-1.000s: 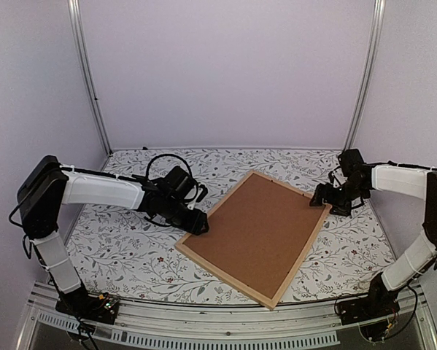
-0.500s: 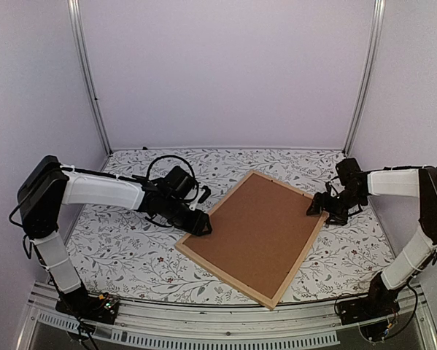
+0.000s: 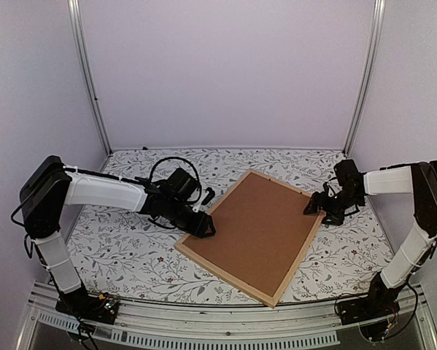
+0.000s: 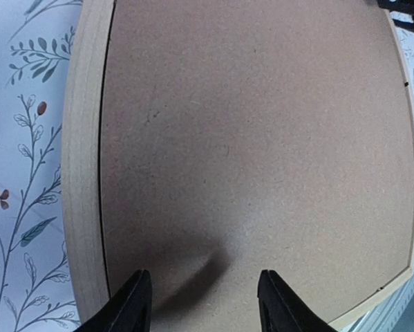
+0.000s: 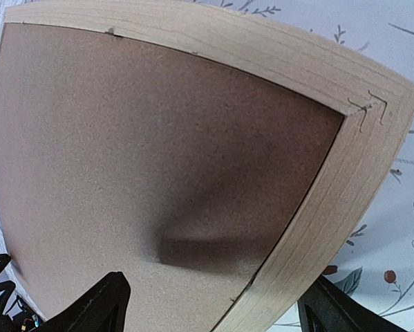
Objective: Put the photo into the frame
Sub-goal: Rotate the photo frame at the center of the board.
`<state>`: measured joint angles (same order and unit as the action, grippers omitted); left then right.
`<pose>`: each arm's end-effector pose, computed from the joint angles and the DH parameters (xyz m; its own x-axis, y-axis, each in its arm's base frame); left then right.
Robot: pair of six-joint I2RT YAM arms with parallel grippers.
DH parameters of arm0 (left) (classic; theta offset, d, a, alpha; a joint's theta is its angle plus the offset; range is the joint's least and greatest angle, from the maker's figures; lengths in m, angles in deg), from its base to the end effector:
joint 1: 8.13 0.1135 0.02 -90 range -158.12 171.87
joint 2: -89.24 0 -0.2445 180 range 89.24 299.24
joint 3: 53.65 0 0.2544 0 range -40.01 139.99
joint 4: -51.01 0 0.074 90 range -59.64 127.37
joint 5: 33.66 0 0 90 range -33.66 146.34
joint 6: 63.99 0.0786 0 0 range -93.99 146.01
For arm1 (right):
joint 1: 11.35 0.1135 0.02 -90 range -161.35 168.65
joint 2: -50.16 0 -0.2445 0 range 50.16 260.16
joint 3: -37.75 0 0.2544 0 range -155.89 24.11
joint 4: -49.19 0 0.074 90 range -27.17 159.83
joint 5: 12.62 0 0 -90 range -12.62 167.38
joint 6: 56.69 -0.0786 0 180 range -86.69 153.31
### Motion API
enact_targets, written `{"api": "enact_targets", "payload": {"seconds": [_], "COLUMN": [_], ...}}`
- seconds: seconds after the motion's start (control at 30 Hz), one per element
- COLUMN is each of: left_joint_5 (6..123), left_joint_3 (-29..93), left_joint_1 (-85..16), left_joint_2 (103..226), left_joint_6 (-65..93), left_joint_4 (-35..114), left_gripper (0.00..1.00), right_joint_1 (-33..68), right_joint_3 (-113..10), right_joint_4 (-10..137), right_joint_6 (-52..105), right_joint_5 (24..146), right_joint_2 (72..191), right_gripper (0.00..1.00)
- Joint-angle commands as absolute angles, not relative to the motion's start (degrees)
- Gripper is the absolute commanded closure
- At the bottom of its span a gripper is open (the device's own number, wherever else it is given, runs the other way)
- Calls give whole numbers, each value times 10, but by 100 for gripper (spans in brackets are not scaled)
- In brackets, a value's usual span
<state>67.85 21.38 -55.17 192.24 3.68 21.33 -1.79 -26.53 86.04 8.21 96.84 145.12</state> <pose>0.2478 -0.2891 0.1048 -0.8327 0.3479 -0.4309 0.5119 0.7803 -0.3592 0.3078 0.0784 0.0904 -0.9449 0.2465 -0.2155 0.1310 0.8879 0.4409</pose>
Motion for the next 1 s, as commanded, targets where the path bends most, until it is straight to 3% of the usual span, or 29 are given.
{"api": "enact_targets", "payload": {"seconds": [0.0,0.33,0.97], "left_joint_5": [615,520,716], "left_joint_3": [215,227,216], "left_joint_1": [-563,-562,-564], "left_joint_2": [1918,1917,1943], "left_joint_6": [30,50,39], "left_joint_4": [196,184,235], "left_gripper": [43,38,42], "right_joint_1": [-15,-16,-14], "right_joint_3": [-270,-274,-268], "right_joint_4": [841,844,831], "right_joint_6": [84,90,84], "right_joint_5": [988,983,996], "right_joint_2": [1479,1488,1495], "right_gripper": [13,13,13]}}
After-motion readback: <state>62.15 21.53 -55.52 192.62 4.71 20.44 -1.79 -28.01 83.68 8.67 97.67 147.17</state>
